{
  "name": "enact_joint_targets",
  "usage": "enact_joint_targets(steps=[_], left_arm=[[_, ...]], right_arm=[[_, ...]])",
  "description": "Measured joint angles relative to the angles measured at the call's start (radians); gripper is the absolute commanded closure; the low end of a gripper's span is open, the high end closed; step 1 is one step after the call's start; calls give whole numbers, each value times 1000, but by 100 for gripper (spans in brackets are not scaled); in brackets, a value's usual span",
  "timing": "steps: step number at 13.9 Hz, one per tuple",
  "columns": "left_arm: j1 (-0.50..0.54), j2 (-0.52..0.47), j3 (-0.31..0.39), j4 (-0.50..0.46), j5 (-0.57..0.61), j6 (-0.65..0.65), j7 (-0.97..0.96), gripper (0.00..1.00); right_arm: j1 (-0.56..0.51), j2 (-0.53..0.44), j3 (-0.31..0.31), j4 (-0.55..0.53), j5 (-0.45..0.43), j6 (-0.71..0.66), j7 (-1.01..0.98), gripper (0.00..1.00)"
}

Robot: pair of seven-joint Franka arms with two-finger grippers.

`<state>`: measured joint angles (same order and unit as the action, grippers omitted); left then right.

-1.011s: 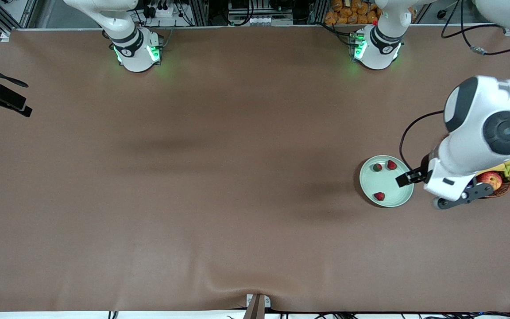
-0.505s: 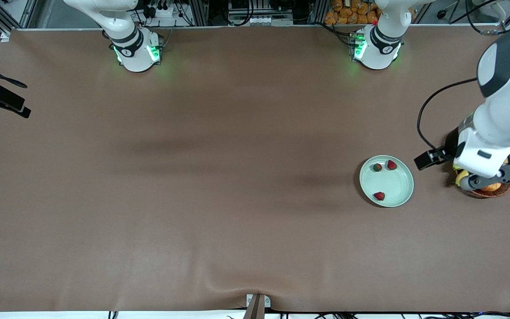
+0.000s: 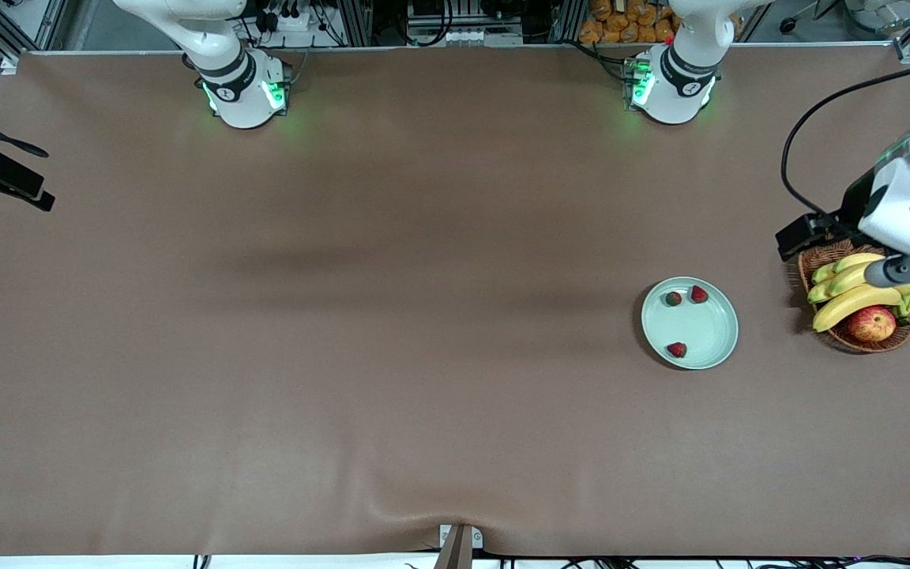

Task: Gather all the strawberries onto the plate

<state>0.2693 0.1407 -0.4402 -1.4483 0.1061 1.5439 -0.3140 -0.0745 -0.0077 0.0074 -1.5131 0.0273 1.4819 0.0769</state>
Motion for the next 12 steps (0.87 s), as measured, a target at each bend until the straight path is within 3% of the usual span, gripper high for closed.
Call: enact_joint_targets(steps=[5, 9, 12], left_arm=[[-1, -43, 51, 3, -70, -39, 80, 0], [-227, -80, 308, 2, -104, -64, 103, 0], [-292, -99, 397, 0, -111, -112, 138, 0]], right_arm=[[0, 0, -1, 0, 0, 0, 0, 0], [0, 0, -5, 0, 0, -1, 0, 0], [0, 0, -5, 0, 0, -2, 0, 0]])
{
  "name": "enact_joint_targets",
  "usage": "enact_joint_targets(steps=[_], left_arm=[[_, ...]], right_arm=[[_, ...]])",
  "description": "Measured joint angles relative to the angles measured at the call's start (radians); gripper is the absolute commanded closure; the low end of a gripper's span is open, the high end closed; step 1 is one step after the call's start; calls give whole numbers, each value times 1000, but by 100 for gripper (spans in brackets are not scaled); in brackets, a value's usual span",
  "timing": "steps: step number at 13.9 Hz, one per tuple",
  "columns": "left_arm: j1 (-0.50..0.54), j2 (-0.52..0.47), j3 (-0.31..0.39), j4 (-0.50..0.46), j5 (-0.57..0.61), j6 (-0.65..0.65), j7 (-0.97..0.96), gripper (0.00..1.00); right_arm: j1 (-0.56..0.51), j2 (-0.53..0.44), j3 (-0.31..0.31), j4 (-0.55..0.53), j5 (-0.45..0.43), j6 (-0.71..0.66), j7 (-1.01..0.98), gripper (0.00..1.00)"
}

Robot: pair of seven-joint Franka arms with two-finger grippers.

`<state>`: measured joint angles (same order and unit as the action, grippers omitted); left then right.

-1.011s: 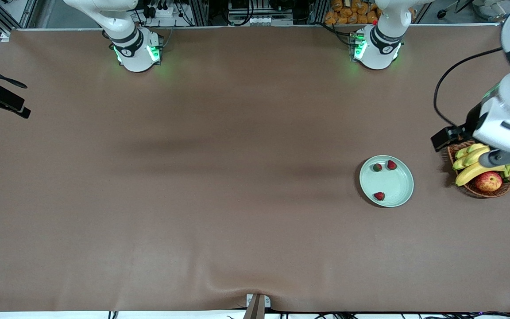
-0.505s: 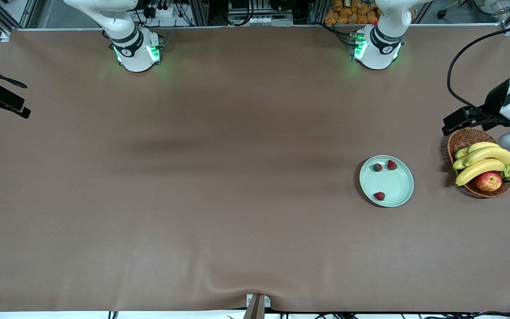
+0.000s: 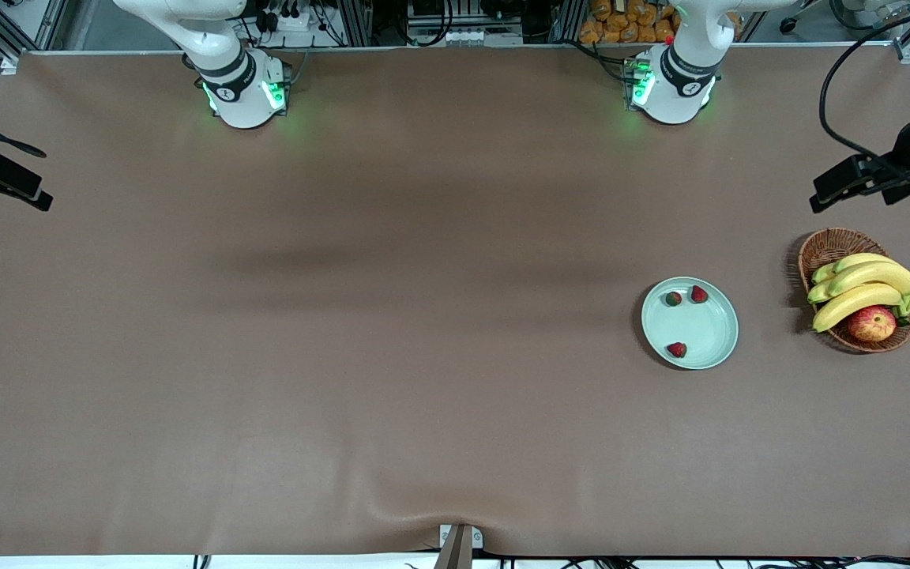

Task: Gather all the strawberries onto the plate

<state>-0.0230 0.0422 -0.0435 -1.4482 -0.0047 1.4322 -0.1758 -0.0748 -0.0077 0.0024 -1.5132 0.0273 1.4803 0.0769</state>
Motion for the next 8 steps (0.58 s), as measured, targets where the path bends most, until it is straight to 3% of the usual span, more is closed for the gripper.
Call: enact_joint_targets(steps=[8], left_arm=[[-1, -47, 10, -77, 0, -8, 23, 0]], right_arm=[[0, 0, -1, 0, 0, 0, 0, 0]])
